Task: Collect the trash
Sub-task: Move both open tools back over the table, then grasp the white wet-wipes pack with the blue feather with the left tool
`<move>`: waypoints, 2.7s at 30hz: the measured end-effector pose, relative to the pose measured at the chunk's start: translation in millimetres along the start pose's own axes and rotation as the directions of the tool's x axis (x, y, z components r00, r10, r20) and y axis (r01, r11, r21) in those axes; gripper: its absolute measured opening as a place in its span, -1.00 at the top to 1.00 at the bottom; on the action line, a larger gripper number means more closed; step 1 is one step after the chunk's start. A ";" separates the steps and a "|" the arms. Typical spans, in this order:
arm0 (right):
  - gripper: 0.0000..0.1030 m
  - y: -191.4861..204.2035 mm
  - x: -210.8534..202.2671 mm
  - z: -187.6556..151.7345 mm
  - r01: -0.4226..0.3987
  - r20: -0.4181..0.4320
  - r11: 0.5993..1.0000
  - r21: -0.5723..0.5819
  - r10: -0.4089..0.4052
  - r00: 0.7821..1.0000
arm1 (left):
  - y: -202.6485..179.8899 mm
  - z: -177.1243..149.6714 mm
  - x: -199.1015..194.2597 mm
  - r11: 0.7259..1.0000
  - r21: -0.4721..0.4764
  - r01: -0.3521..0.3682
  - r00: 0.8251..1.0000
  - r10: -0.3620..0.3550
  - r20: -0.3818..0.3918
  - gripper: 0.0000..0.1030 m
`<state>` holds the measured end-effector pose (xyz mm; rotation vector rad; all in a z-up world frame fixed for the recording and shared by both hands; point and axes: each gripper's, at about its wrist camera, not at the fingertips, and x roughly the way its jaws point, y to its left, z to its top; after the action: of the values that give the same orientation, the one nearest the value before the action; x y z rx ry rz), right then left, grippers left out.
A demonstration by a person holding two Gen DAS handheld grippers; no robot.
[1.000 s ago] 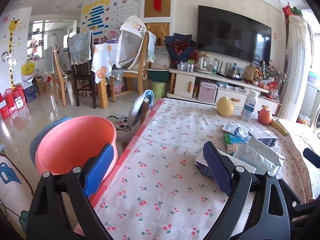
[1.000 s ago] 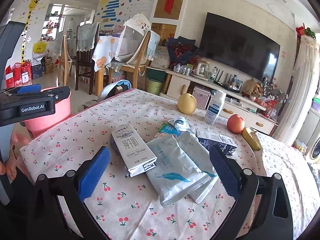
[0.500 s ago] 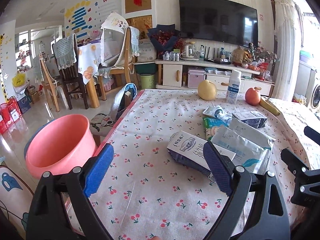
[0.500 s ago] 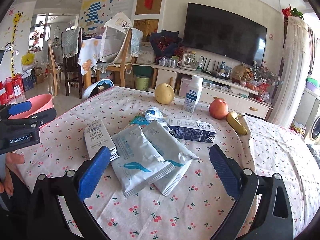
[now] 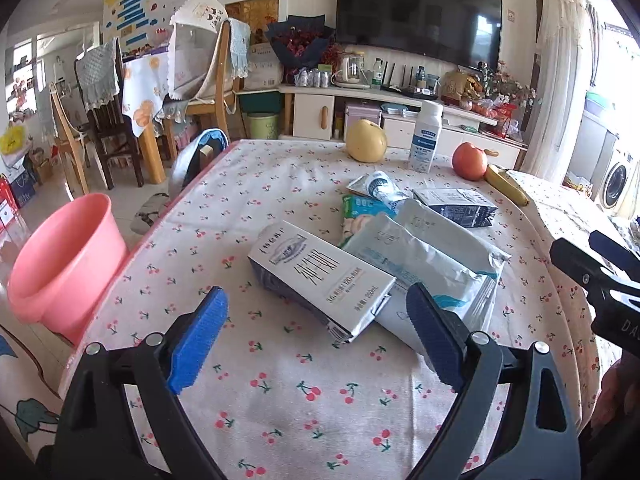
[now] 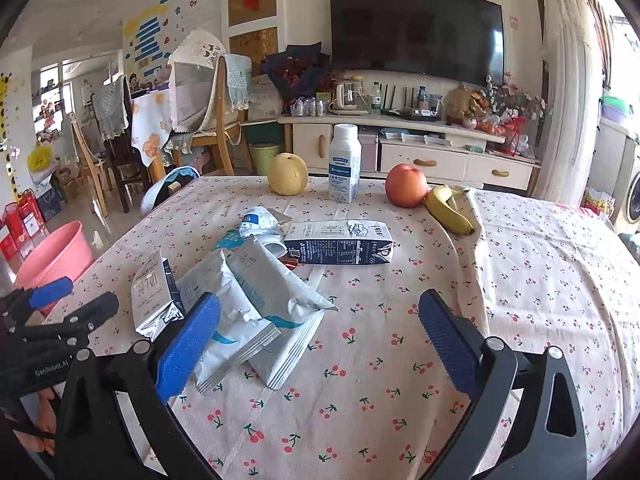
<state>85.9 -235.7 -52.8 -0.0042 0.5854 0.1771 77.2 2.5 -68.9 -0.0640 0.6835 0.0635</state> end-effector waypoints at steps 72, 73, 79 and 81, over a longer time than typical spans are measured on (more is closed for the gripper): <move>-0.91 -52.4 68.7 9.9 -0.049 -0.262 0.984 0.173 0.094 0.961 | -63.6 37.5 133.3 0.978 -0.203 -0.048 0.896 -0.048 -0.441 -0.86; -0.91 -53.4 69.5 10.0 -0.051 -0.262 0.982 0.179 0.098 0.960 | -60.4 35.5 131.7 0.976 -0.212 -0.046 0.895 -0.054 -0.444 -0.87; -0.91 -52.9 71.3 9.1 -0.083 -0.273 0.976 0.201 0.138 0.952 | -46.6 19.7 126.2 0.973 -0.221 -0.070 0.887 -0.040 -0.460 -0.89; -0.91 -51.8 72.0 8.6 -0.092 -0.278 0.975 0.200 0.146 0.950 | -46.6 18.4 125.9 0.974 -0.214 -0.070 0.888 -0.037 -0.459 -0.89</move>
<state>158.2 -274.3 -87.6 0.1892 0.8962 0.2414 189.9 -37.8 -132.5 -0.2996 1.1543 0.1457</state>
